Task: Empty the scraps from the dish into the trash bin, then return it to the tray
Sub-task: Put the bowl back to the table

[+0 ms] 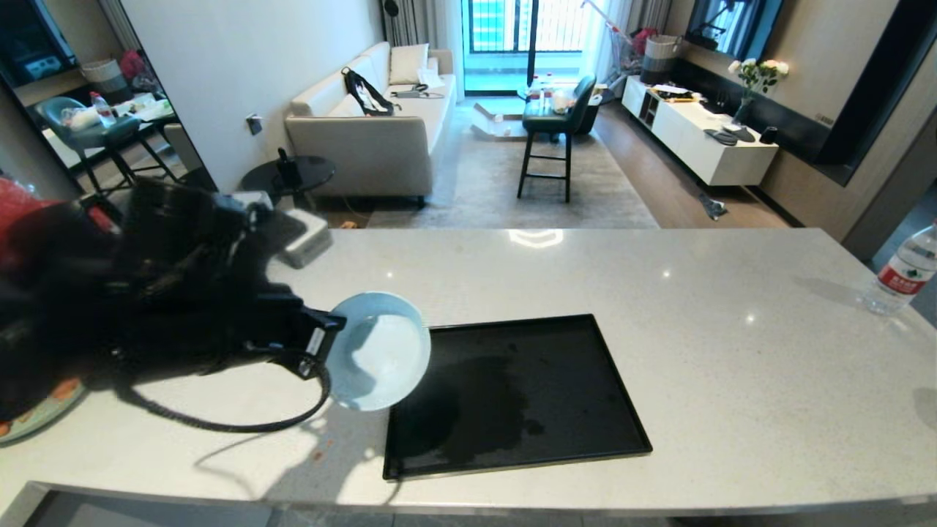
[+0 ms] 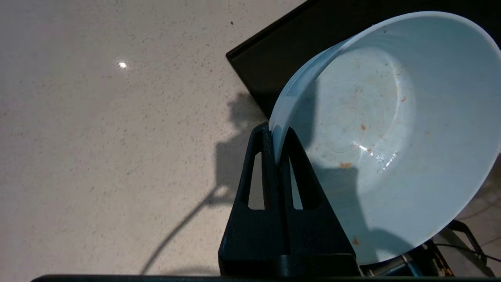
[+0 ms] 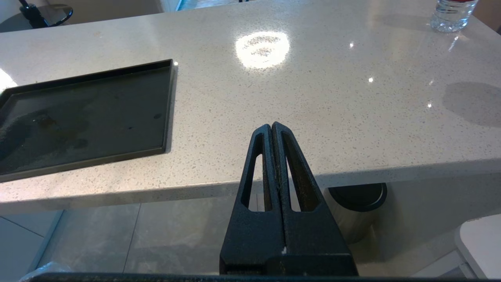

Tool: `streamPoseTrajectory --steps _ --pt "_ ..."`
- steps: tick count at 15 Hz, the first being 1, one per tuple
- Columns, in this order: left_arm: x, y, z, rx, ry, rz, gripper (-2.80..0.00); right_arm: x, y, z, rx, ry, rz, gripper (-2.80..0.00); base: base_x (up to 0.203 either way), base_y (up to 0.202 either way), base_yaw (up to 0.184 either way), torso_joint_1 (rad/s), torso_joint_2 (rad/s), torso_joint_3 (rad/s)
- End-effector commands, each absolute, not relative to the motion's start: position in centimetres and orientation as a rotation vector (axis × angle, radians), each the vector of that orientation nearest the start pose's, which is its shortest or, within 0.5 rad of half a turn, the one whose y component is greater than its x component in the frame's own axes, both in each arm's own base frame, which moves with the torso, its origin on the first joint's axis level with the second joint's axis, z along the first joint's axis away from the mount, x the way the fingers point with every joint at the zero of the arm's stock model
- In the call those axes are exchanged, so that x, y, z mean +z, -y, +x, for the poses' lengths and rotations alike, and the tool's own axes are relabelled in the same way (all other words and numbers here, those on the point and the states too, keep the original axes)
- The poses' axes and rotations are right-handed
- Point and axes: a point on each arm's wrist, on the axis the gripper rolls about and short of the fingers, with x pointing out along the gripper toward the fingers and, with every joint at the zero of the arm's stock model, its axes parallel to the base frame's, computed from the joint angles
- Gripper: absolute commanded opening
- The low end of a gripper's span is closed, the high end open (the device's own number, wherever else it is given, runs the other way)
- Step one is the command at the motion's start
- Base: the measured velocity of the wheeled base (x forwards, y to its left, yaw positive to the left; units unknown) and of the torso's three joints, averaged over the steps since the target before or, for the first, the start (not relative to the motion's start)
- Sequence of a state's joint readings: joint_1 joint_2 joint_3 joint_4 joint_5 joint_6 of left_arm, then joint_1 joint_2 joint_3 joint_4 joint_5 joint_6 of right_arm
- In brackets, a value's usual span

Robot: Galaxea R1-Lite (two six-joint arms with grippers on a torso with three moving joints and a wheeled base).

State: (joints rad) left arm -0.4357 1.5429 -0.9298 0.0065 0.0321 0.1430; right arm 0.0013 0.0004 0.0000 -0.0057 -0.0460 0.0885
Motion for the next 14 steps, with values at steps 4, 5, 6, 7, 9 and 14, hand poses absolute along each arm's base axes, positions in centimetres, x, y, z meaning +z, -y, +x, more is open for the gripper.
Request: streamPoseTrajectory --steps 4,5,6,7,9,14 --pt "16.0 16.4 28.3 -0.314 -0.697 0.256 -2.80 7.6 0.1 -2.3 -0.044 0.008 0.089 -2.80 0.000 0.000 0.000 0.000 0.00 0.000" --pt "15.4 17.3 28.4 -0.285 -0.708 0.232 -2.80 7.6 0.1 -2.3 -0.044 0.008 0.089 -2.80 0.000 0.000 0.000 0.000 0.00 0.000" --pt "14.9 18.0 28.5 -0.270 -0.721 0.224 -2.80 7.6 0.1 -2.3 -0.044 0.008 0.089 -2.80 0.000 0.000 0.000 0.000 0.00 0.000" --pt "14.3 18.6 28.8 -0.265 -0.732 0.223 -2.80 7.6 0.1 -2.3 -0.044 0.008 0.089 -2.80 0.000 0.000 0.000 0.000 0.00 0.000" --pt "13.3 19.6 29.2 -0.266 -0.759 0.226 -2.80 7.6 0.1 -2.3 -0.044 0.008 0.089 -2.80 0.000 0.000 0.000 0.000 0.00 0.000" --pt "12.6 21.8 29.0 -0.277 -0.849 0.207 -2.80 7.6 0.1 -2.3 -0.044 0.008 0.089 -2.80 0.000 0.000 0.000 0.000 0.00 0.000"
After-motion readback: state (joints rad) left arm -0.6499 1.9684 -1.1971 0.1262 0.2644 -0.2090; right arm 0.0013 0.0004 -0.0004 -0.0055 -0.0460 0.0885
